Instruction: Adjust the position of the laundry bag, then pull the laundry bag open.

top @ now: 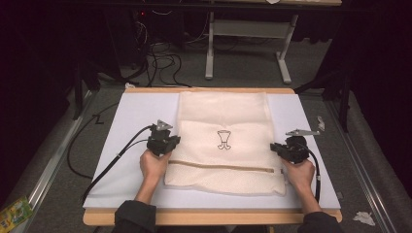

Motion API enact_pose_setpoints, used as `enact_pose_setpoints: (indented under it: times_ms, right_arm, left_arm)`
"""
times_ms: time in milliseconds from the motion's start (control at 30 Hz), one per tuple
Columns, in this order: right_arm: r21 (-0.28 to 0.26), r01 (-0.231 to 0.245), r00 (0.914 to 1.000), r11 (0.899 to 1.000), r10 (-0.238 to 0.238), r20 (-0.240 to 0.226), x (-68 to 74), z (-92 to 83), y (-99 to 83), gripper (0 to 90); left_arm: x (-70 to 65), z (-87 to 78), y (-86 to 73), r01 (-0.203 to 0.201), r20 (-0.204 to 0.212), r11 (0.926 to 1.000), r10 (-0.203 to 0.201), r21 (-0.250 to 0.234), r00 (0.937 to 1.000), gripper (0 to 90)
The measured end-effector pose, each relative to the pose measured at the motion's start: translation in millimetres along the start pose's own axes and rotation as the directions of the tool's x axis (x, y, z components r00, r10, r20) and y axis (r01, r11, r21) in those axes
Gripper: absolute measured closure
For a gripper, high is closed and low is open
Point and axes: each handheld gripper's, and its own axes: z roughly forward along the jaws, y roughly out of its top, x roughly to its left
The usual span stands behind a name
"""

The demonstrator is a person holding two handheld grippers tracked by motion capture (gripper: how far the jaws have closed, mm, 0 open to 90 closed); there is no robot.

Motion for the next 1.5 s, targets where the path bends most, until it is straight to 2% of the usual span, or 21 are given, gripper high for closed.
enact_pose_setpoints:
  times_ms: [433, 700, 800, 900, 1000, 1100, 1167, 1267, 1333, 1500]
  right_arm:
    - [0.01, -0.015, 0.9999, 1.0, 0.015, 0.0, -1.5, 4.7, -3.2, 82.3]
    - [-0.005, -0.024, 0.9996, 1.0, 0.024, 0.013, -2.9, 3.2, -6.1, 70.9]
    - [-0.008, -0.036, 0.999, 0.999, 0.036, 0.026, -4.4, 1.7, -8.7, 63.4]
    - [-0.031, -0.05, 0.9984, 0.998, 0.051, 0.026, -5.1, -1.9, -11.4, 56.7]
    - [-0.037, -0.057, 0.9982, 0.998, 0.057, 0.018, -5.1, -5.5, -15.1, 51.2]
    - [-0.041, -0.066, 0.9978, 0.997, 0.066, 0.003, -4.7, -9.5, -20.2, 48.3]
    - [-0.052, -0.084, 0.9964, 0.995, 0.083, -0.014, -4.1, -12.2, -24.3, 47.4]
    - [-0.057, -0.074, 0.9972, 0.996, 0.074, -0.009, -3.4, -14.5, -29.5, 46.3]
    - [-0.054, -0.097, 0.9952, 0.994, 0.096, -0.02, -3.8, -15.0, -33.0, 45.3]
    - [-0.035, -0.106, 0.9936, 0.994, 0.105, -0.041, -2.2, -11.6, -43.8, 44.6]
  left_arm:
    - [-0.2, 4.9, -3.9, -0.015, -0.011, 0.9997, 0.015, 0.022, 0.9998, 83.4]
    - [-0.3, 7.7, -7.0, -0.019, -0.017, 0.9995, 0.019, 0.027, 0.9997, 81.7]
    - [-0.4, 8.7, -8.7, -0.02, -0.021, 0.9994, 0.02, 0.029, 0.9996, 80.3]
    - [0.2, 7.6, -9.8, -0.022, -0.027, 0.9994, 0.022, 0.027, 0.9994, 75.6]
    - [-0.8, 4.5, -10.7, -0.037, -0.024, 0.9992, 0.037, 0.013, 0.999, 63.8]
    - [-2.8, 0.5, -12.5, -0.059, -0.038, 0.9982, 0.059, 0.009, 0.9975, 57.0]
    - [-4.7, -2.4, -13.7, -0.076, -0.047, 0.9971, 0.076, 0.006, 0.9959, 54.6]
    - [-8.3, -7.9, -15.4, -0.095, -0.045, 0.9954, 0.095, -0.013, 0.9945, 52.5]
    - [-11.6, -10.7, -16.4, -0.104, -0.03, 0.9944, 0.103, -0.022, 0.9943, 51.6]
    - [-22.0, -13.8, -20.5, -0.107, 0.009, 0.9936, 0.108, -0.035, 0.9941, 50.1]
